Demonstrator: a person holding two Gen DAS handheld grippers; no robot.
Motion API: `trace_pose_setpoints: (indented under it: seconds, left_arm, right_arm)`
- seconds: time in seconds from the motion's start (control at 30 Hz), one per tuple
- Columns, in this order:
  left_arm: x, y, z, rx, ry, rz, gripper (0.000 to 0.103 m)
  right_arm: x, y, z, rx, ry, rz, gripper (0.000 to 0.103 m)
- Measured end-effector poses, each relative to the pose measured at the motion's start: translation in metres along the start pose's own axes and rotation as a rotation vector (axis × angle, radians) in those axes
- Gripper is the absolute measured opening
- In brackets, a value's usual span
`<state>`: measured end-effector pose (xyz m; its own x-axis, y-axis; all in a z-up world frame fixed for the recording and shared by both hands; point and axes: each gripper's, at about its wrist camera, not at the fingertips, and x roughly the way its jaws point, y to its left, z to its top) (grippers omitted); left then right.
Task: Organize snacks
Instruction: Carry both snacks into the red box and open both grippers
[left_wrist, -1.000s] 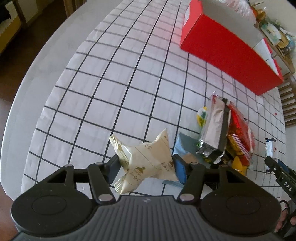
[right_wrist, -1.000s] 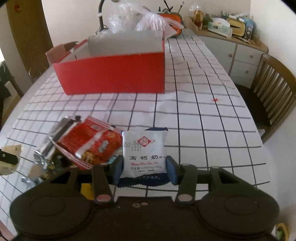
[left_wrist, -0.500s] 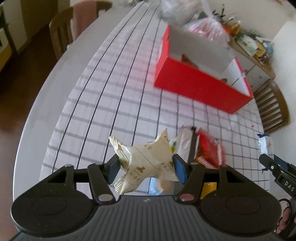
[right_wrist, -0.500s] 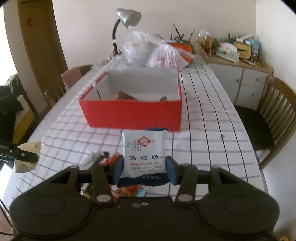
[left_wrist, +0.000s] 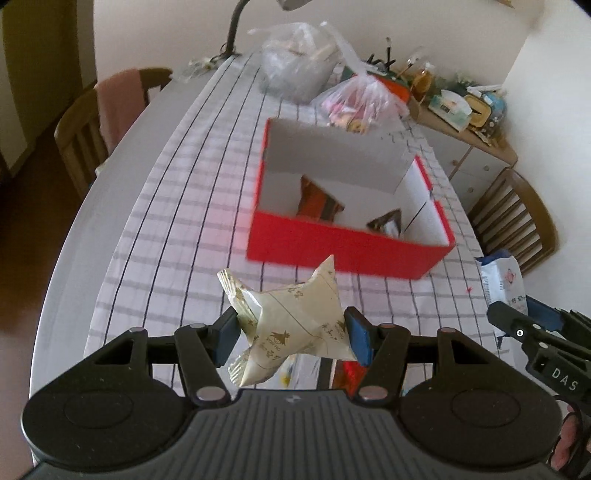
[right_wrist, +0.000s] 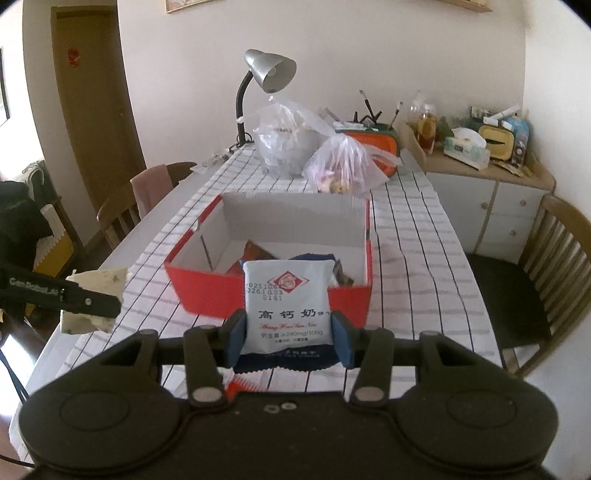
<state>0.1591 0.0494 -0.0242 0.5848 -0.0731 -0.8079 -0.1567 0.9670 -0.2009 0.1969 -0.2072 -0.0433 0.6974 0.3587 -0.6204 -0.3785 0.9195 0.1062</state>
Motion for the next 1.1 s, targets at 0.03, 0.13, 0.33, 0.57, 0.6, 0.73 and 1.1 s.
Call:
trace_pose_setpoints:
  seconds: [0.03, 0.13, 0.33, 0.57, 0.6, 0.73, 1.1]
  left_arm:
    - [0.003, -0.005, 0.007, 0.005, -0.003, 0.002, 0.061]
    - [0.017, -0.021, 0.027, 0.025, -0.011, 0.018, 0.061]
    - [0.049, -0.044, 0.065, 0.044, -0.018, 0.043, 0.061]
    - [0.087, -0.059, 0.107, 0.084, -0.021, 0.091, 0.061]
    - [0.093, -0.059, 0.113, 0.086, -0.021, 0.103, 0.061]
    - [0.118, -0.059, 0.131, 0.095, 0.002, 0.134, 0.061]
    - [0.188, -0.047, 0.145, 0.083, 0.163, 0.160, 0.061]
  right_arm:
    - [0.005, -0.002, 0.005, -0.002, -0.003, 0.000, 0.047]
    - [0.024, -0.014, 0.019, 0.005, 0.003, 0.009, 0.047]
    - [0.065, -0.029, 0.039, 0.004, 0.043, 0.022, 0.047]
    - [0.116, -0.038, 0.059, -0.026, 0.086, 0.025, 0.047]
    - [0.122, -0.039, 0.060, -0.027, 0.095, 0.027, 0.047]
    - [0.147, -0.041, 0.065, -0.041, 0.129, 0.034, 0.047]
    - [0.203, -0.037, 0.055, -0.074, 0.278, 0.093, 0.032]
